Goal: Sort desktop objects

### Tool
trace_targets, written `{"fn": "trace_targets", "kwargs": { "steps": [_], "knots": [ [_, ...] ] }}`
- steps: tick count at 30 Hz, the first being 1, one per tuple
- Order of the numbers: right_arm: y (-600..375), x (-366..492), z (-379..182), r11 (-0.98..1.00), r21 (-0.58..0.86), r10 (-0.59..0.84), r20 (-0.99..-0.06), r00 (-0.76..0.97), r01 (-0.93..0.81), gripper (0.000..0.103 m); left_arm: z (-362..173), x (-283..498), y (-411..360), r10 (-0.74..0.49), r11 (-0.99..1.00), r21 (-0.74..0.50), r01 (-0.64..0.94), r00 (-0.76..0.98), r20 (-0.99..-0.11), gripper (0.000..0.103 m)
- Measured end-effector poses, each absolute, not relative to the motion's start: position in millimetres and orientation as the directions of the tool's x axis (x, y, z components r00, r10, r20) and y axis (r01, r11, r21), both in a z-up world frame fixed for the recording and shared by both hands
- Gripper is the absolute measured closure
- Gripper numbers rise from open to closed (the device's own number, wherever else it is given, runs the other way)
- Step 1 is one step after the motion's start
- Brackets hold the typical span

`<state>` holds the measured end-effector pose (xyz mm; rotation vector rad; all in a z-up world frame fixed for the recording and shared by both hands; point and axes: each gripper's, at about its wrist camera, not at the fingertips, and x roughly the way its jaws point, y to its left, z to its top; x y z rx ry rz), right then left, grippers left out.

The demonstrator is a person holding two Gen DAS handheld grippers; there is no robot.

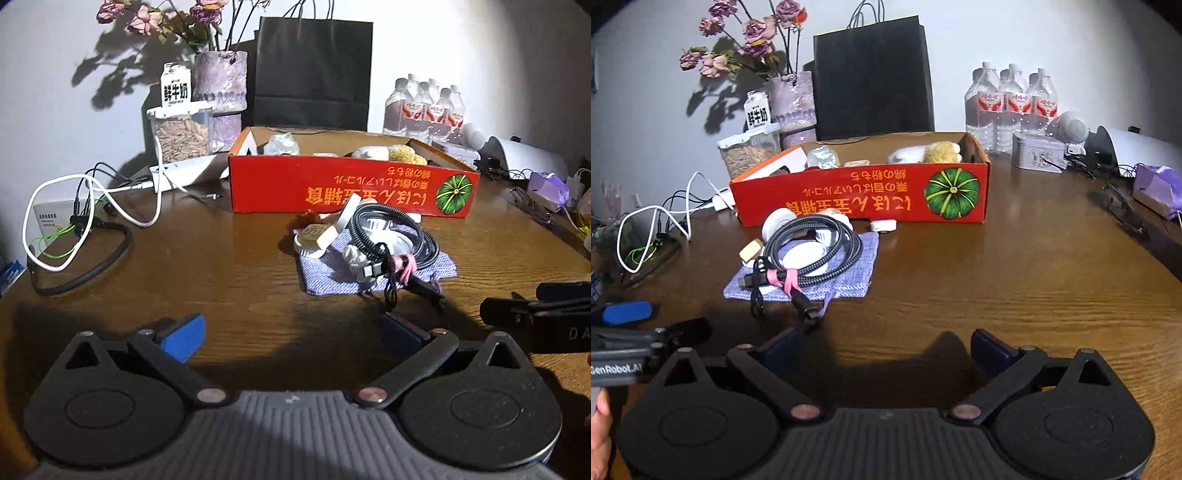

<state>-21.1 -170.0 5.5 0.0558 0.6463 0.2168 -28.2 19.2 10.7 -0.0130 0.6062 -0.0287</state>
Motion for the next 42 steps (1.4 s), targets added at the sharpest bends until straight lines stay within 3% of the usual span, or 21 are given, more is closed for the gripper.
{"fn": "trace_targets", "kwargs": {
  "steps": [12,20,22,24,26,29,32,33,34,35,42],
  "knots": [
    [-175,-16,3,0.963,0.178,0.269,-0.602,0.752,-0.202,0.004,11,-25,10,-0.044,0.997,0.031,0.075,0.814,-0.579,0.000],
    [-161,28,26,0.941,0.212,0.338,-0.562,0.755,-0.263,0.006,43,8,44,-0.133,0.991,-0.064,0.117,0.849,-0.511,0.002],
    [-150,43,28,0.946,0.154,0.322,-0.559,0.764,-0.286,0.016,50,23,48,-0.166,0.986,-0.104,0.131,0.839,-0.518,0.016],
    [-142,57,29,0.946,0.109,0.311,-0.571,0.759,-0.306,0.029,57,40,48,-0.212,0.977,-0.147,0.158,0.825,-0.524,0.024],
    [-139,71,29,0.940,0.109,0.325,-0.579,0.748,-0.325,0.037,59,55,45,-0.265,0.963,-0.174,0.204,0.824,-0.501,0.025],
    [-139,89,28,0.931,0.129,0.348,-0.601,0.719,-0.343,0.060,52,82,32,-0.315,0.949,-0.180,0.259,0.798,-0.514,0.029],
    [-133,103,23,0.931,0.107,0.337,-0.626,0.703,-0.350,0.066,38,104,18,-0.340,0.940,-0.183,0.288,0.747,-0.572,0.057],
    [-129,106,19,0.934,0.083,0.318,-0.635,0.704,-0.347,0.072,32,110,16,-0.342,0.939,-0.189,0.287,0.730,-0.592,0.073],
    [-124,108,16,0.936,0.062,0.303,-0.646,0.701,-0.347,0.077,27,114,15,-0.349,0.937,-0.201,0.287,0.713,-0.608,0.081],
    [-121,109,12,0.936,0.042,0.290,-0.653,0.699,-0.349,0.083,22,115,16,-0.361,0.932,-0.214,0.292,0.704,-0.611,0.081],
    [-106,76,26,0.928,-0.049,0.274,-0.584,0.764,-0.370,0.084,31,98,30,-0.375,0.925,-0.296,0.238,0.698,-0.610,0.083]
  ]
}}
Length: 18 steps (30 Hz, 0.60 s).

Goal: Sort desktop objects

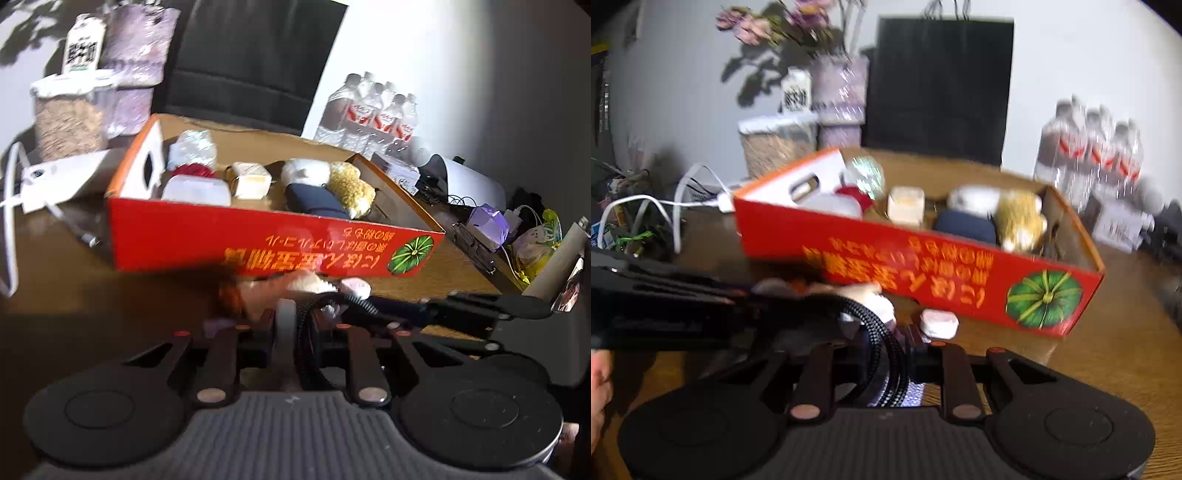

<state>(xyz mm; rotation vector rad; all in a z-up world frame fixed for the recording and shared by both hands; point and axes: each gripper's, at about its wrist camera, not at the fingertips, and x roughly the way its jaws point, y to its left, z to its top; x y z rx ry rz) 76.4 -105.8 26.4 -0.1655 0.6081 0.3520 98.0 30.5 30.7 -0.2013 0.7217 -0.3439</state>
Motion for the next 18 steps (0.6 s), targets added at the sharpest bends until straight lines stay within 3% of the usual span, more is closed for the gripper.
{"fn": "trace_targets", "kwargs": {
  "steps": [3,4,5,10,18],
  "knots": [
    [-104,55,38,0.924,-0.117,0.245,-0.550,0.798,-0.364,0.086,49,76,41,-0.419,0.899,-0.366,0.240,0.710,-0.566,0.082],
    [-106,51,40,0.931,-0.136,0.213,-0.552,0.806,-0.339,0.086,54,69,46,-0.442,0.885,-0.398,0.244,0.712,-0.546,0.091],
    [-110,47,41,0.940,-0.147,0.182,-0.549,0.816,-0.308,0.087,58,63,48,-0.437,0.884,-0.406,0.232,0.720,-0.539,0.093],
    [-145,21,50,0.960,0.002,0.235,-0.551,0.801,-0.280,0.088,53,43,56,-0.377,0.905,-0.395,0.157,0.726,-0.575,0.093],
    [-175,-17,45,0.979,0.009,0.174,-0.567,0.805,-0.205,0.088,44,8,58,-0.352,0.916,-0.378,0.132,0.716,-0.603,0.093]
  ]
}}
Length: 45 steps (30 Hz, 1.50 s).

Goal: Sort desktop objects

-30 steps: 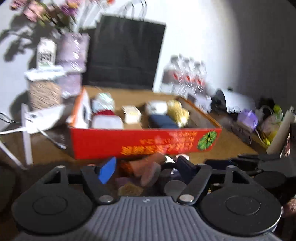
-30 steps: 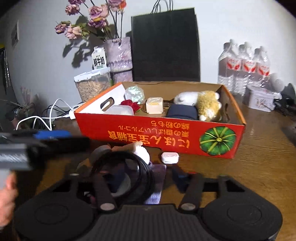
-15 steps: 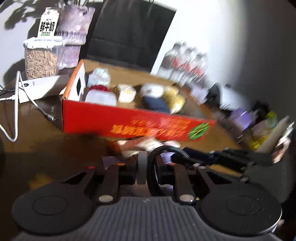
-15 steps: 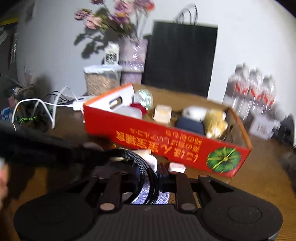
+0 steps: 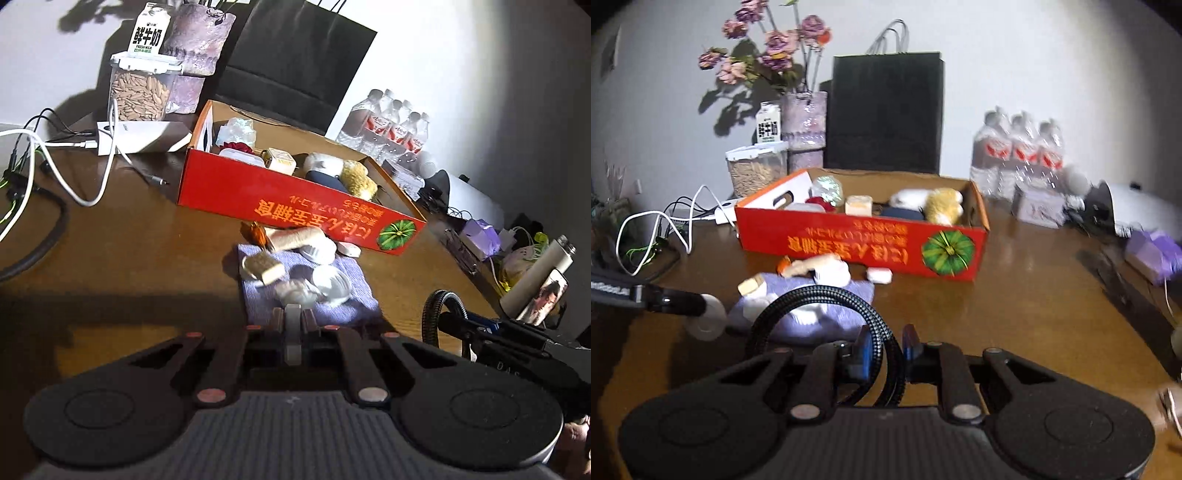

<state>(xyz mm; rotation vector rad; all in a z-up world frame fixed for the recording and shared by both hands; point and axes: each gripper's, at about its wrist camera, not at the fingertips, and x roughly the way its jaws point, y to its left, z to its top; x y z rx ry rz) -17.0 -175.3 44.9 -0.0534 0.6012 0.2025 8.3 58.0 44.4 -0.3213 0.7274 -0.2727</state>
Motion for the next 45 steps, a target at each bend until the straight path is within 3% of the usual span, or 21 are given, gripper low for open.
{"fn": "trace_targets", "kwargs": {
  "steps": [13,23,32,36,41,43,45],
  "knots": [
    [-187,-23,65,0.972,0.070,0.226,-0.511,0.829,-0.222,0.088,66,-10,54,-0.329,0.926,-0.351,0.141,0.757,-0.564,0.093],
    [-167,100,127,0.963,0.055,0.262,-0.428,0.865,-0.265,0.088,128,93,44,-0.323,0.941,-0.251,0.226,0.821,-0.471,0.093],
    [-120,258,93,0.963,0.068,0.247,-0.609,0.754,-0.261,0.088,150,185,44,-0.275,0.955,-0.236,0.182,0.841,-0.465,0.093],
    [-101,287,55,0.956,0.068,0.246,-0.718,0.651,-0.287,0.087,132,204,50,-0.276,0.952,-0.257,0.164,0.821,-0.500,0.093],
    [-85,294,21,0.943,0.104,0.273,-0.787,0.553,-0.317,0.086,100,226,51,-0.288,0.951,-0.263,0.162,0.775,-0.563,0.093],
    [-89,292,23,0.939,0.145,0.302,-0.783,0.543,-0.313,0.081,90,235,49,-0.309,0.944,-0.284,0.167,0.748,-0.587,0.093],
    [-102,287,34,0.933,0.178,0.333,-0.755,0.565,-0.312,0.070,82,244,47,-0.325,0.938,-0.302,0.168,0.726,-0.606,0.093]
  ]
}}
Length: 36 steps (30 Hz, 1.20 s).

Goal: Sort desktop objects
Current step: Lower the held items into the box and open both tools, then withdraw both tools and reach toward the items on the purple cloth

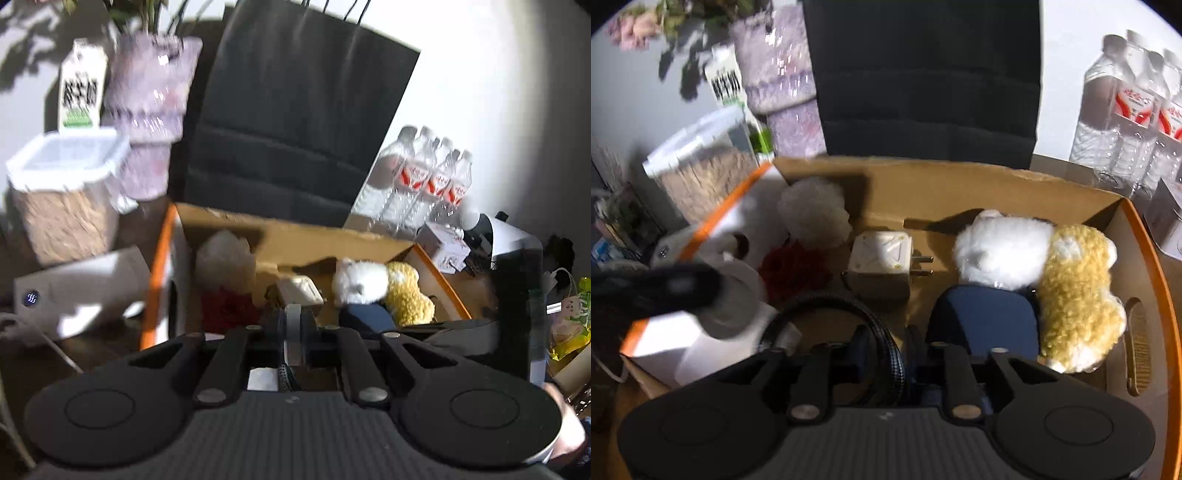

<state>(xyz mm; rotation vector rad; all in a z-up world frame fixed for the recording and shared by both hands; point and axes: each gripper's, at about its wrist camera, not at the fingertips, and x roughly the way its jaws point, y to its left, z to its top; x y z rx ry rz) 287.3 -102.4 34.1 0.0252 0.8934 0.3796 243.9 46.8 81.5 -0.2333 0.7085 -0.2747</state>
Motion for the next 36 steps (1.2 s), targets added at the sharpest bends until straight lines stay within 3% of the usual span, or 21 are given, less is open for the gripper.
{"fn": "trace_targets", "kwargs": {
  "steps": [3,5,8,11,14,15,20,23,27,30,36],
  "knots": [
    [-123,278,56,0.954,0.131,0.277,-0.725,0.630,-0.268,0.059,74,257,39,-0.362,0.925,-0.334,0.183,0.693,-0.623,0.093],
    [-137,269,68,0.966,0.108,0.242,-0.705,0.667,-0.236,0.058,71,266,28,-0.381,0.920,-0.337,0.202,0.665,-0.643,0.093],
    [-153,258,77,0.968,0.121,0.243,-0.692,0.680,-0.222,0.055,57,282,4,-0.355,0.935,-0.254,0.249,0.621,-0.699,0.093],
    [-162,241,78,0.964,0.122,0.253,-0.691,0.678,-0.236,0.050,37,293,-3,-0.282,0.959,-0.205,0.196,0.591,-0.756,0.090],
    [-166,222,74,0.963,0.107,0.250,-0.686,0.683,-0.246,0.050,34,291,6,-0.292,0.956,-0.236,0.172,0.578,-0.762,0.074],
    [-168,217,75,0.964,0.105,0.248,-0.680,0.690,-0.244,0.050,36,288,10,-0.306,0.952,-0.262,0.161,0.572,-0.761,0.059],
    [-170,181,86,0.964,0.108,0.256,-0.631,0.732,-0.244,0.049,65,245,24,-0.356,0.934,-0.282,0.218,0.615,-0.704,0.047],
    [-165,150,94,0.959,0.110,0.275,-0.589,0.760,-0.261,0.043,87,198,31,-0.356,0.934,-0.273,0.232,0.686,-0.635,0.030],
    [-157,95,92,0.950,0.112,0.307,-0.522,0.796,-0.292,0.031,100,131,34,-0.316,0.948,-0.219,0.231,0.759,-0.569,0.020],
    [-154,57,77,0.954,0.092,0.293,-0.482,0.826,-0.285,0.029,93,85,42,-0.263,0.963,-0.198,0.182,0.792,-0.551,0.011],
    [-150,15,39,0.950,0.083,0.292,-0.573,0.766,-0.300,0.029,56,16,41,-0.193,0.980,-0.154,0.130,0.821,-0.537,0.009]
  ]
}}
